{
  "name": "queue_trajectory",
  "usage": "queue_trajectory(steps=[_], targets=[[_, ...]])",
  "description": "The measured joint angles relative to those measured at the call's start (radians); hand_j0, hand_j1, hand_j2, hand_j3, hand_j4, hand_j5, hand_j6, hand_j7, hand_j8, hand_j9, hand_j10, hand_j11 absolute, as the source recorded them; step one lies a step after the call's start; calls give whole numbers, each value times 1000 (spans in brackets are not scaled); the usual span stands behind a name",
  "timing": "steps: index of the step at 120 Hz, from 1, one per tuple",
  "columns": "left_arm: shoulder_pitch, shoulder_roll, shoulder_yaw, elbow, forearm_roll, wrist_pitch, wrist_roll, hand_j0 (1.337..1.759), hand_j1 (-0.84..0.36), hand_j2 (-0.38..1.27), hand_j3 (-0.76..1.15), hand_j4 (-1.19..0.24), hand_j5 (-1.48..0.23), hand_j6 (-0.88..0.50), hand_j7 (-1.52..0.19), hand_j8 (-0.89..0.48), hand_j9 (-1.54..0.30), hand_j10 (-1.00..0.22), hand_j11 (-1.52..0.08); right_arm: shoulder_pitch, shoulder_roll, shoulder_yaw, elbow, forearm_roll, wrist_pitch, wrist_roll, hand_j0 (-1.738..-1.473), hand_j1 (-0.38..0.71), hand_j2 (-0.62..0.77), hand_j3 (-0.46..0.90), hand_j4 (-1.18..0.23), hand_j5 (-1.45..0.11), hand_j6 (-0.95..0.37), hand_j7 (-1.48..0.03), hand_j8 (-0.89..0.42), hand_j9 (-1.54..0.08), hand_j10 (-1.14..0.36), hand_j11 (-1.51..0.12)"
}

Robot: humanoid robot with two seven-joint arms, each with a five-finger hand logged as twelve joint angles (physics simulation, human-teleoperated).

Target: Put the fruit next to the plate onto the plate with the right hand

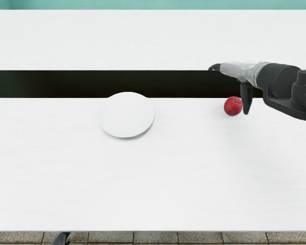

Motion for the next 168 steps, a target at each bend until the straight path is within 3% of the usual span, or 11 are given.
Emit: queue_trajectory(steps=[59, 78, 118, 168], targets=[[-5, 0, 1, -25, 0, 0, 0, 1658, 336, 2, 0, -11, -14, -11, -14, -11, -14, -11, -14, -137, 79, 13, -15, -262, -148, 0, -1658, -229, -19, 0, -103, -131, -105, -131, -104, -131, -103, -131], [-5, 0, 1, -27, 0, 0, 0, 1658, 336, 2, 0, -11, -14, -11, -14, -11, -14, -11, -14, -170, 93, 16, -29, -282, -174, 0, -1658, -213, -21, 0, -117, -149, -119, -148, -117, -149, -116, -148], [-5, 0, 1, -47, 0, 0, 0, 1658, 336, 2, 0, -11, -14, -11, -14, -11, -14, -11, -14, -174, 149, 25, -144, -318, -256, 0, -1658, -200, -23, 0, -128, -163, -129, -162, -128, -163, -127, -163], [-9, 0, 3, -47, 0, 0, 0, 1658, 336, 2, 0, -11, -14, -11, -14, -11, -14, -11, -14, -202, 190, 21, -221, -331, -301, 0, -1658, -68, -45, 0, -238, -307, -240, -306, -239, -306, -238, -306]])
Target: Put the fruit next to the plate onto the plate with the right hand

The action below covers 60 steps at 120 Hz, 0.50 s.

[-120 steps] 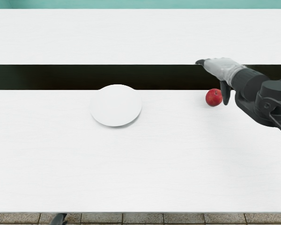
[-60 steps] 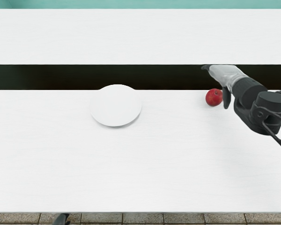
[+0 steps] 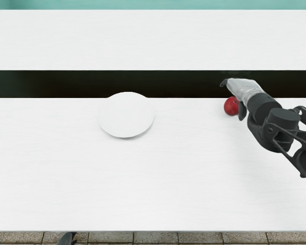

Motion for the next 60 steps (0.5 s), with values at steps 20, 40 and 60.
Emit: queue_trajectory(steps=[20, 40, 60], targets=[[0, 0, 0, 1, 0, 0, 0, 1658, 337, 2, 0, -11, -14, -11, -14, -11, -14, -11, -14, 4, 2, -1, -25, 0, -1, 0, -1658, -55, -47, 0, -249, -320, -251, -320, -249, -320, -248, -320], [0, 0, 0, 2, 0, 0, 0, 1658, 336, 2, 0, -11, -14, -11, -14, -11, -14, -11, -14, 4, 5, -1, -32, 10, -3, 0, -1658, -12, -54, 0, -285, -367, -287, -367, -286, -367, -284, -367], [0, 0, 0, 3, 0, 0, 0, 1658, 336, 2, 0, -11, -14, -11, -14, -11, -14, -11, -14, 6, 18, -2, -47, 26, -3, 0, -1658, 82, -70, 0, -363, -468, -364, -468, -363, -468, -362, -468]])
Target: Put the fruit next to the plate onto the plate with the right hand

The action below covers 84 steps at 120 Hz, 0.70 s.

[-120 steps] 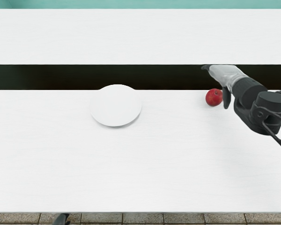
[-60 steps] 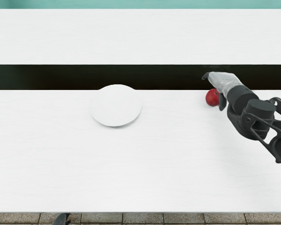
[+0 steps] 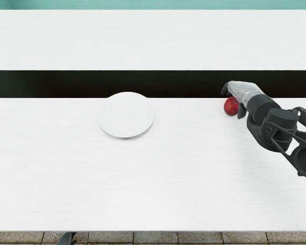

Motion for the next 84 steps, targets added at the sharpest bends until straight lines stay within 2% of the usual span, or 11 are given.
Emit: queue_trajectory(steps=[27, 40, 59, 80, 84], targets=[[0, 0, 0, 0, 0, 0, 0, 1658, 336, 2, 0, -11, -14, -11, -14, -11, -14, -11, -14, -1, 6, 0, -4, 5, -8, 0, -1658, 162, -83, 0, -429, -555, -430, -555, -430, -555, -428, -555], [0, 0, 0, 0, 0, 0, 0, 1658, 336, 2, 0, -11, -14, -11, -14, -11, -14, -11, -14, -2, 7, -1, -5, 19, -11, 0, -1658, 190, -85, -1, -465, -578, -451, -588, -402, -586, -459, -586], [0, 0, 0, 0, 0, 0, 0, 1658, 336, 2, 0, -11, -14, -11, -14, -11, -14, -11, -14, -2, 8, -1, -9, 31, -16, 0, -1654, 234, -66, -3, -566, -577, -407, -649, -396, -615, -507, -620], [0, 0, -1, 1, 0, 0, 0, 1658, 336, 2, 0, -10, -14, -10, -14, -10, -14, -10, -14, -3, 10, -1, -13, 45, -15, -1, -1643, 313, -7, -5, -668, -642, -315, -745, -304, -674, -435, -702], [0, 0, -1, 0, 0, 0, 0, 1658, 336, 2, 0, -10, -14, -10, -14, -10, -14, -10, -14, -3, 11, -2, -15, 52, -16, 0, -1642, 336, 67, -1, -707, -653, -295, -777, -292, -690, -417, -733]])
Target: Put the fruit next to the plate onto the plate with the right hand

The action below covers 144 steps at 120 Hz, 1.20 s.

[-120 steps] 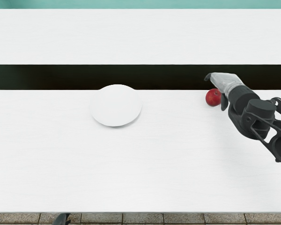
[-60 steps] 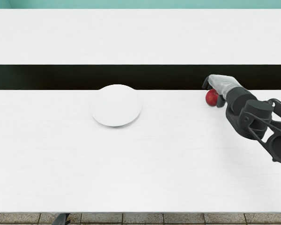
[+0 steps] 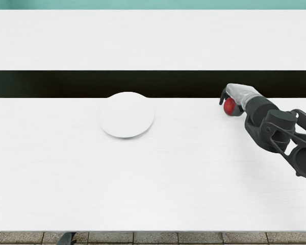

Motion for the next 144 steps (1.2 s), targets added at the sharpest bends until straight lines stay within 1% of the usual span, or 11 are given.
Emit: queue_trajectory(steps=[7, 15, 17, 33, 45, 69, 80, 89, 102, 117, 144], targets=[[0, 0, 0, 0, 0, 0, 0, 1658, 336, 3, 0, -10, -14, -10, -14, -10, -14, -10, -14, 1, 1, -2, -4, 10, -1, 0, -1640, 390, 124, -4, -758, -673, -255, -824, -262, -723, -394, -778], [0, 0, 0, 0, 0, 0, 0, 1658, 336, 3, 0, -10, -14, -10, -14, -10, -14, -10, -14, 1, 2, -4, -9, 18, 1, -1, -1630, 401, 74, -2, -787, -712, -219, -864, -210, -770, -356, -840], [0, 0, 0, 0, 0, 0, 0, 1658, 336, 3, 0, -10, -14, -10, -14, -10, -14, -10, -14, 1, 2, -4, -10, 20, 1, 0, -1630, 405, 174, -3, -796, -717, -212, -874, -204, -782, -359, -850], [0, 0, 0, 1, 0, 0, 0, 1658, 336, 3, 0, -10, -14, -10, -14, -10, -14, -10, -14, 0, 4, -5, -14, 46, -2, 1, -1634, 357, 174, -1, -855, -776, -283, -952, -248, -865, -440, -935], [0, 0, 0, 1, 0, 0, 0, 1658, 336, 3, 0, -10, -14, -10, -14, -10, -14, -10, -14, 7, 4, -6, -15, 71, 1, 1, -1636, 328, 171, -1, -869, -882, -325, -1001, -262, -951, -473, -1008], [26, 0, 2, 1, 0, 0, 0, 1658, 336, 2, 0, -10, -14, -10, -14, -10, -14, -10, -14, 52, 20, -7, -14, 115, 9, 0, -1640, 308, 154, -1, -793, -1067, -297, -1064, -211, -1096, -476, -1091], [56, 0, 3, 3, 0, 0, 0, 1658, 336, 2, 0, -11, -14, -11, -14, -11, -14, -11, -14, 76, 38, -8, -14, 135, 10, 0, -1642, 317, 204, -1, -771, -1125, -293, -1087, -191, -1147, -471, -1113], [57, 0, 3, 5, 0, 0, 0, 1658, 336, 2, 0, -11, -14, -11, -14, -11, -14, -11, -14, 103, 59, -17, -15, 160, 11, -1, -1643, 311, 208, 0, -762, -1171, -283, -1101, -171, -1181, -461, -1126], [57, 0, 2, 6, 0, 0, 0, 1658, 336, 2, 0, -11, -14, -11, -14, -11, -14, -11, -14, 144, 109, -30, -37, 185, 13, -1, -1645, 256, 117, 0, -765, -1203, -313, -1115, -181, -1216, -481, -1140], [57, 0, 2, 6, 0, 0, 0, 1658, 336, 2, 0, -11, -14, -11, -14, -11, -14, -11, -14, 191, 177, -39, -68, 196, 14, 0, -1645, 225, 91, 0, -773, -1232, -324, -1124, -176, -1233, -495, -1160], [57, 0, 2, 6, 0, 0, 0, 1658, 336, 2, 0, -11, -14, -11, -14, -11, -14, -11, -14, 267, 311, -54, -158, 225, 16, 0, -1646, 182, 12, 1, -771, -1277, -342, -1131, -192, -1283, -480, -1214]])
